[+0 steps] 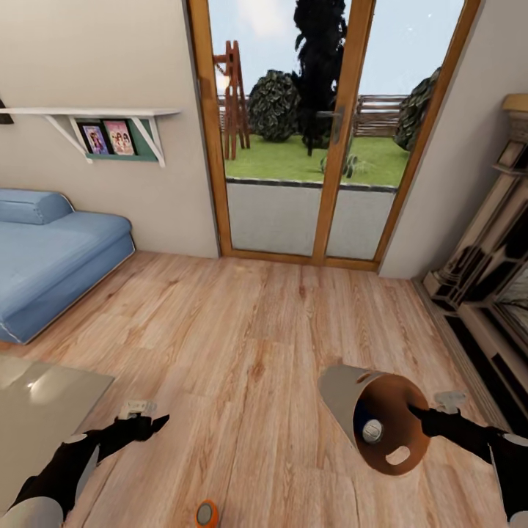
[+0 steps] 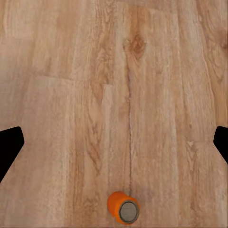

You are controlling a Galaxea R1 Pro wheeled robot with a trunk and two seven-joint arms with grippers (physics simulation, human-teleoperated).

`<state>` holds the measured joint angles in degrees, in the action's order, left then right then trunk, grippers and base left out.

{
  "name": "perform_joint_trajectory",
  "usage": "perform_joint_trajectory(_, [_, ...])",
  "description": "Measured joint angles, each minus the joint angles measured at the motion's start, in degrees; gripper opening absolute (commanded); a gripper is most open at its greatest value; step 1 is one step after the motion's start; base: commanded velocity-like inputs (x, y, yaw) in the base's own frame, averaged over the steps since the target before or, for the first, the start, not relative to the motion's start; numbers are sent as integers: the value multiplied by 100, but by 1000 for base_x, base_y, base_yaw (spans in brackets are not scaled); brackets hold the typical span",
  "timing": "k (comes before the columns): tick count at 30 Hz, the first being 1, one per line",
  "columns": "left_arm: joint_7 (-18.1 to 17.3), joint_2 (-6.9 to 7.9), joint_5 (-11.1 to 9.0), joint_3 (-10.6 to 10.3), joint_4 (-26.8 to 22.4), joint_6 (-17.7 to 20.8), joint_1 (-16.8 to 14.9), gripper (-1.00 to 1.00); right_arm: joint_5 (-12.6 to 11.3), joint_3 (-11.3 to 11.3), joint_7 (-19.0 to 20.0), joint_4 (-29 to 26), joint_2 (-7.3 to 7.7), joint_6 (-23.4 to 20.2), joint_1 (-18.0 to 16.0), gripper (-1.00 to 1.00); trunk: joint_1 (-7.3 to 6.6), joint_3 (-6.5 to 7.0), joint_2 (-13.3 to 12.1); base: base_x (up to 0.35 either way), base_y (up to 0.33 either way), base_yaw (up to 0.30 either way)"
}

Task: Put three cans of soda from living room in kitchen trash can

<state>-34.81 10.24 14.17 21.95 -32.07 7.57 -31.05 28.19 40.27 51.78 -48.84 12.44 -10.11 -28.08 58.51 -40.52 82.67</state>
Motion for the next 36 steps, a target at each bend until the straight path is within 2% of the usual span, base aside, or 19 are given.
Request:
perform_joint_trajectory(2, [110,3,21,-3,25,125,-217,100,143,-48,-64,-39,145,-465,-234,-100,44,-37,80,0,0,0])
perform_joint_trajectory(3, [147,3,27,-4,32,151,-272,100,108,-54,-51,-66,183,-625,-319,-100,66,-55,120,0,0,0])
perform_joint_trajectory(4, [222,3,34,-5,47,176,-347,100,140,-77,9,-108,241,-1012,-485,-100,88,-73,160,0,0,0])
perform_joint_trajectory(8, [364,4,29,-10,60,172,-421,100,136,-97,9,-493,385,-1701,-833,-100,176,-144,321,0,0,0])
perform_joint_trajectory(9, [405,4,22,-12,60,173,-436,100,202,-150,25,-670,456,-2120,-929,-100,198,-163,361,0,0,0])
perform_joint_trajectory(10, [422,5,21,-13,58,175,-440,100,205,-201,-46,-875,498,-2282,-975,-100,219,-180,401,0,0,0])
perform_joint_trajectory(13, [459,5,38,-15,67,182,-454,100,139,-567,23,-1422,671,-3058,-1081,-100,285,-234,521,0,0,0])
perform_joint_trajectory(14, [468,2,43,-20,71,197,-457,100,104,-754,43,-1674,793,-3507,-1125,-100,307,-252,562,0,0,0])
perform_joint_trajectory(16, [477,-13,47,-25,77,215,-459,100,148,-895,37,-1969,936,-3878,-1198,-100,351,-287,642,0,0,0])
perform_joint_trajectory(17, [486,-62,55,-28,104,234,-460,100,138,-1039,60,-2103,1073,-4381,-1263,-100,373,-306,682,0,0,0])
perform_joint_trajectory(19, [525,-133,63,-30,158,261,-463,100,196,-1189,42,-2354,1216,-4576,-1336,-100,417,-341,762,0,0,0])
perform_joint_trajectory(22, [703,-217,68,-33,245,438,-468,100,111,-1425,71,-2488,1380,-4916,-1390,-100,483,-396,882,0,0,0])
perform_joint_trajectory(27, [1123,-425,45,-34,266,1148,-536,100,154,-1650,76,-2572,1531,-4950,-1436,-100,593,-486,1083,0,0,0])
perform_joint_trajectory(29, [1224,-642,50,-55,212,1818,-814,100,116,-1689,82,-2588,1600,-4966,-1457,-100,637,-521,1163,0,0,0])
perform_joint_trajectory(30, [1347,-803,74,-140,231,3422,-1244,100,24,-1724,88,-2585,1719,-4989,-1468,-100,659,-541,1203,0,0,0])
perform_joint_trajectory(31, [1380,-830,47,-163,205,3849,-1884,100,112,-1720,83,-2597,1739,-4958,-1476,-100,681,-556,1243,0,0,0])
perform_joint_trajectory(33, [1458,-849,93,-234,212,4353,-2203,100,232,-1724,71,-2601,1762,-4917,-1480,-100,725,-593,1323,0,0,0])
perform_joint_trajectory(34, [1528,-867,172,-326,217,4755,-2447,100,192,-1730,74,-2616,1787,-4933,-1487,-100,747,-610,1364,0,0,0])
perform_joint_trajectory(36, [1574,-879,309,-423,225,5027,-2654,100,118,-1736,84,-2628,1816,-4980,-1511,-100,791,-647,1444,0,0,0])
